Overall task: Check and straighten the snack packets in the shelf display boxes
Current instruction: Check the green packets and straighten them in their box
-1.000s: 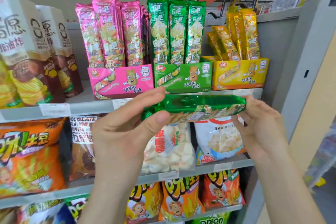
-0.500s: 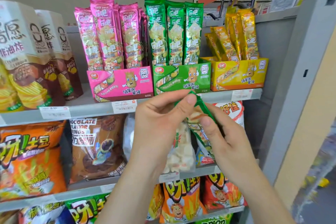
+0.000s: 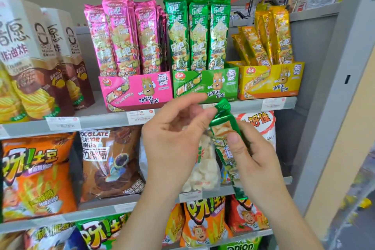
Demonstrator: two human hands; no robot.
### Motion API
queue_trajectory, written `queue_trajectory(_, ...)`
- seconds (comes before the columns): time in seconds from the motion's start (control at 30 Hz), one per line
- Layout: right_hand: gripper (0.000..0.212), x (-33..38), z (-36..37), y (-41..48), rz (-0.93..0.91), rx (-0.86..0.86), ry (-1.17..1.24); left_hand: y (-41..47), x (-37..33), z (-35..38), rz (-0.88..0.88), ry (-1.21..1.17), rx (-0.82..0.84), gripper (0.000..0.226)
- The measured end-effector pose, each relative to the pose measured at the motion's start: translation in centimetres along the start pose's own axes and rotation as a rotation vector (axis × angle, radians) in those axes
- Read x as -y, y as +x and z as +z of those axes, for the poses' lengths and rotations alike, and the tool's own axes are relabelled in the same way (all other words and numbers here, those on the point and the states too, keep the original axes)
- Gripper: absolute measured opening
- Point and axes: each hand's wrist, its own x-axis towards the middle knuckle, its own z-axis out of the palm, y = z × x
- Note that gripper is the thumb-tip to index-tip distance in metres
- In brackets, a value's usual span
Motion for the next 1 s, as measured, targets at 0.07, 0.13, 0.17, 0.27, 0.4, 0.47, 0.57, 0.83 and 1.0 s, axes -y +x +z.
queue_trajectory(0.07, 0.025, 0.2, 0.3, 0.1, 0.056, -0.012, 0.175, -0.8, 0.3, 0.6, -0.166, -0.215, 0.007, 0.026)
queue_trajectory(0.13, 0.028, 0.4, 0.4, 0.4, 0.101, -0.032, 0.328, -2.1, 1.0, 0.8, -0.264, -0.251, 0.027, 0.027)
queue_trajectory(0.17, 0.028, 0.6, 0.4, 0.5, 0.132, -0.046, 0.399, -2.9, 1.2, 0.9, -0.283, -0.248, 0.050, 0.027)
queue_trajectory(0.27, 0.030, 1.1, 0.3, 0.8, 0.264, -0.101, 0.625, -5.0, 1.8, 0.8, -0.106, 0.069, 0.183, 0.035)
queue_trajectory(0.4, 0.035, 1.6, -1.0, 2.3, 0.355, -0.288, 0.888, -7.3, 2.5, 0.3, -0.014, 0.314, 0.496, 0.057)
queue_trajectory(0.47, 0.037, 1.5, -2.3, 3.2, 0.349, -0.409, 0.960, -7.7, 3.0, -0.7, -0.070, 0.287, 0.605, 0.064)
queue_trajectory(0.57, 0.043, 0.8, -4.0, 4.1, 0.384, -0.535, 1.060, -7.2, 3.0, -1.6, -0.333, 0.163, 0.468, 0.046)
queue_trajectory(0.83, 0.035, 0.7, -4.7, 3.7, 0.406, -0.534, 1.085, -6.0, 2.1, -1.9, -0.499, -0.119, 0.314, 0.032)
queue_trajectory(1.0, 0.072, 0.6, -7.0, 3.4, 0.323, -0.521, 0.685, -3.5, 1.3, -2.5, -0.329, -0.103, 0.081, 0.003)
